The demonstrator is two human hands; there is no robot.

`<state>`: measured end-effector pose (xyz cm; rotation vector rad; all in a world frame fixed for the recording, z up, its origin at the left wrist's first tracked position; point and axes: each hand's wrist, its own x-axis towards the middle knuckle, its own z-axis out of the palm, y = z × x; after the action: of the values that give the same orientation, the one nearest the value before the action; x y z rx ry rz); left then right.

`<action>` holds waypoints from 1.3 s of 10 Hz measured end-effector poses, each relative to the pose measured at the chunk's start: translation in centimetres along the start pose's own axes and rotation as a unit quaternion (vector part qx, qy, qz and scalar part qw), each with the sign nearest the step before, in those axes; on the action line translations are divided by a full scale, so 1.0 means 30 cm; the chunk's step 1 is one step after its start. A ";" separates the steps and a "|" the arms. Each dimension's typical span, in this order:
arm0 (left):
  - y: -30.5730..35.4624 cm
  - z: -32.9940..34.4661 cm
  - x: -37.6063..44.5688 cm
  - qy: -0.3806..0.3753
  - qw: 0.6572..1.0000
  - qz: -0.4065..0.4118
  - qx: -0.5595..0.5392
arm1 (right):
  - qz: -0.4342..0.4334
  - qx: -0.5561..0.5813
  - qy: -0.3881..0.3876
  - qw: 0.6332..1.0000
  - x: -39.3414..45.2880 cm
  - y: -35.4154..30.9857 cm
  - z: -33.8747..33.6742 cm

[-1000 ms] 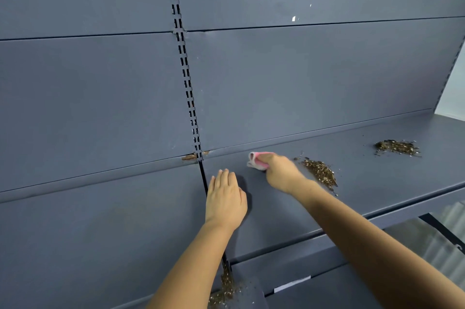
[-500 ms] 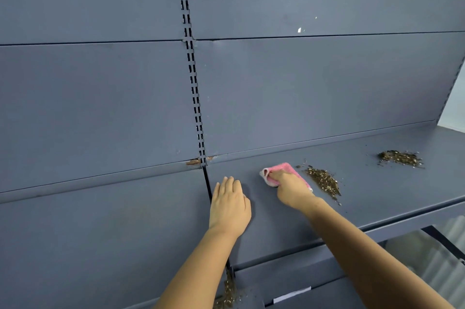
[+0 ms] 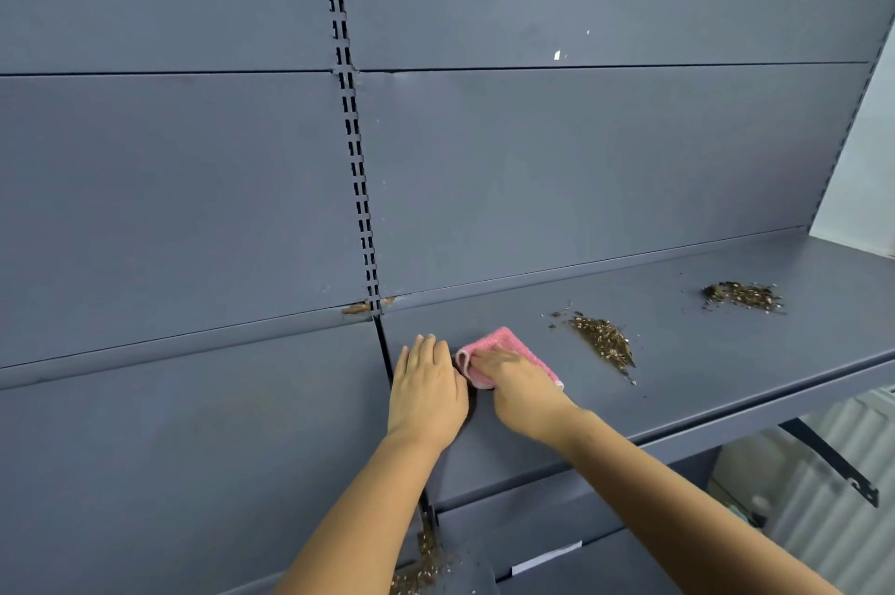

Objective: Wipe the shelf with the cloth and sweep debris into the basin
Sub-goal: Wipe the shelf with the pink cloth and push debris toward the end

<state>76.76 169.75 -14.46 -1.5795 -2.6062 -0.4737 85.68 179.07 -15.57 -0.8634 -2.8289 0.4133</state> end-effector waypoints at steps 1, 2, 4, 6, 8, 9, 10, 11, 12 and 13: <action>-0.001 0.002 0.000 0.000 1.000 0.001 -0.002 | 0.044 -0.008 -0.010 0.999 -0.020 0.059 -0.028; -0.001 0.003 -0.002 0.000 1.000 0.004 -0.002 | 0.080 -0.017 0.022 0.996 -0.060 0.119 -0.082; 0.000 0.004 0.001 0.001 1.000 0.002 0.000 | 0.047 0.080 0.073 0.993 -0.093 0.147 -0.113; -0.001 0.002 0.009 -0.005 1.000 -0.004 0.007 | -0.057 -0.028 0.142 0.988 -0.158 0.004 -0.052; 0.002 0.003 -0.001 -0.007 1.000 -0.003 0.005 | 0.067 -0.038 -0.134 0.988 -0.083 0.031 -0.093; 0.000 0.003 -0.007 -0.006 1.000 -0.001 0.003 | 0.013 -0.091 -0.088 0.992 -0.134 0.106 -0.095; 0.000 0.000 -0.014 -0.007 1.000 0.000 0.003 | 0.012 0.004 0.091 0.996 -0.247 0.213 -0.094; 0.001 -0.002 -0.014 -0.009 1.000 0.001 0.005 | 0.112 0.005 0.065 0.992 -0.247 0.273 -0.143; 0.004 -0.001 -0.012 -0.008 1.000 0.003 0.004 | 0.152 0.032 0.091 0.984 -0.237 0.277 -0.176; 0.004 0.003 -0.008 -0.011 1.000 0.006 0.003 | 0.104 0.090 0.142 0.980 -0.253 0.183 -0.197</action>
<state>76.99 169.61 -14.57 -1.6068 -2.6094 -0.4512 96.13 180.41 -12.12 -1.0870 -2.4109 0.5178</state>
